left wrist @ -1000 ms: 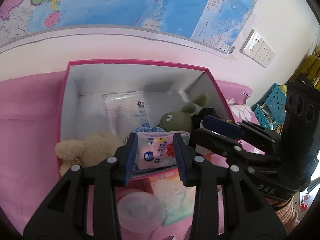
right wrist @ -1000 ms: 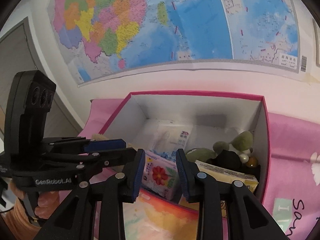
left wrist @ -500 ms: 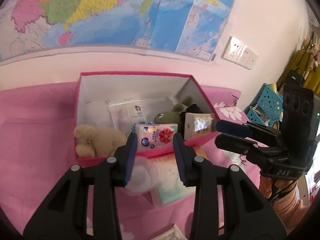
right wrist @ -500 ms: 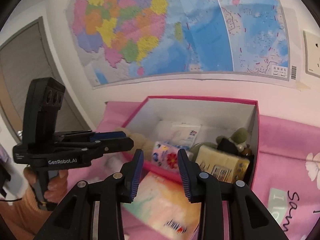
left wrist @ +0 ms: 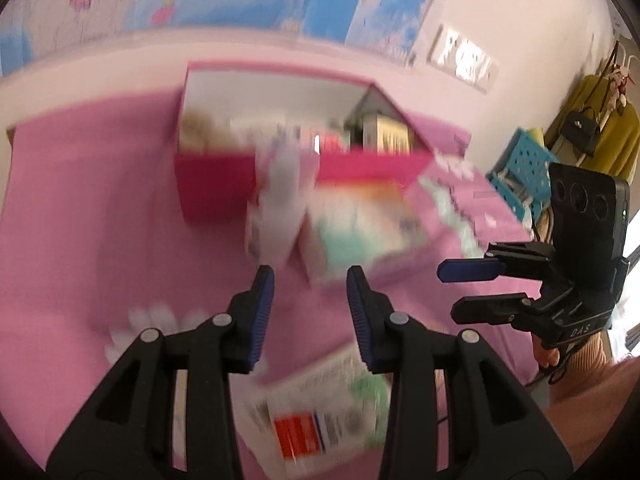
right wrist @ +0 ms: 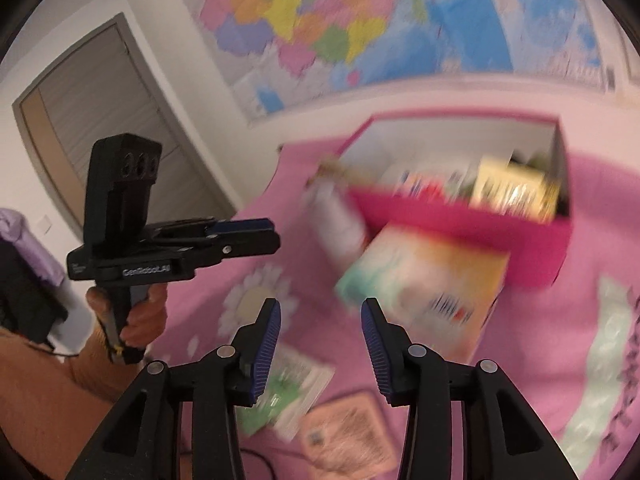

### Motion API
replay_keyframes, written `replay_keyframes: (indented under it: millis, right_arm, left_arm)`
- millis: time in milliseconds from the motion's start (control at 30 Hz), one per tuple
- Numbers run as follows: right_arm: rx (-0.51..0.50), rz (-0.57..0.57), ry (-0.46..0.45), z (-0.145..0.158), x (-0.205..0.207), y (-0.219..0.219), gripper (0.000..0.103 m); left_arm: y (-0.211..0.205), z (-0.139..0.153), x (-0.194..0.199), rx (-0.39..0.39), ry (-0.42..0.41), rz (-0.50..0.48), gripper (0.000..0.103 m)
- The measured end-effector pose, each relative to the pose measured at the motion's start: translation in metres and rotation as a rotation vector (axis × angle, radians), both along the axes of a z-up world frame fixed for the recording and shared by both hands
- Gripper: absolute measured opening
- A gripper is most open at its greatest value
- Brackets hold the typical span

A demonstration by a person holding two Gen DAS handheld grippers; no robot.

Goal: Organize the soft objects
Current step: 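Move the right tool toward the white medical packets on the bed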

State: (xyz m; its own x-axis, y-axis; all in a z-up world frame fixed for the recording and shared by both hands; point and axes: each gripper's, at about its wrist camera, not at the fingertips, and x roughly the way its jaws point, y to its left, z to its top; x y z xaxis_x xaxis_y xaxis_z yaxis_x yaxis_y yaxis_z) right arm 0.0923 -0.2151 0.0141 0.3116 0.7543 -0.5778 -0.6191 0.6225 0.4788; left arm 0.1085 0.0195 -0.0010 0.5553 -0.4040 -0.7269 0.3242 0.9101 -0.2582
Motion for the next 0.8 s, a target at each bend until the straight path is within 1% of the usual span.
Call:
replay_keyframes:
  millis: [67,200,300,367,433,533,600,633,700,800]
  right_arm:
    - [-0.015,0.037,0.043,-0.014,-0.011,0.007,0.043]
    - [-0.03,0.098,0.128,-0.04,-0.033,0.017,0.043]
    - [-0.028,0.128,0.18,-0.053,-0.044,0.024,0.043]
    - [-0.024,0.15,0.211,-0.061,-0.052,0.029,0.043]
    - [-0.034,0.156,0.221,-0.066,-0.057,0.034,0.043]
    - [-0.031,0.14,0.237,-0.072,-0.056,0.037,0.043]
    - [-0.031,0.128,0.236,-0.074,-0.053,0.041,0.043]
    - [-0.029,0.124,0.236,-0.075,-0.05,0.043,0.043]
    - [-0.029,0.112,0.236,-0.077,-0.047,0.045,0.043]
    - [-0.026,0.092,0.225,-0.075,-0.045,0.046,0.043]
  left_arm:
    - [0.004,-0.014,-0.012,0.007,0.038,0.009,0.039]
    - [0.015,-0.039,-0.03,-0.01,0.122,0.033,0.039]
    - [0.023,-0.05,-0.043,-0.02,0.159,0.041,0.039]
    - [0.027,-0.053,-0.05,-0.033,0.168,0.039,0.039]
    - [0.03,-0.055,-0.058,-0.049,0.181,0.033,0.039]
    - [0.031,-0.058,-0.065,-0.049,0.191,0.031,0.039]
    - [0.031,-0.06,-0.067,-0.042,0.201,0.029,0.046]
    - [0.031,-0.062,-0.068,-0.039,0.208,0.026,0.047]
    - [0.031,-0.066,-0.071,-0.031,0.221,0.01,0.048]
    - [0.032,-0.067,-0.075,-0.045,0.223,-0.01,0.048]
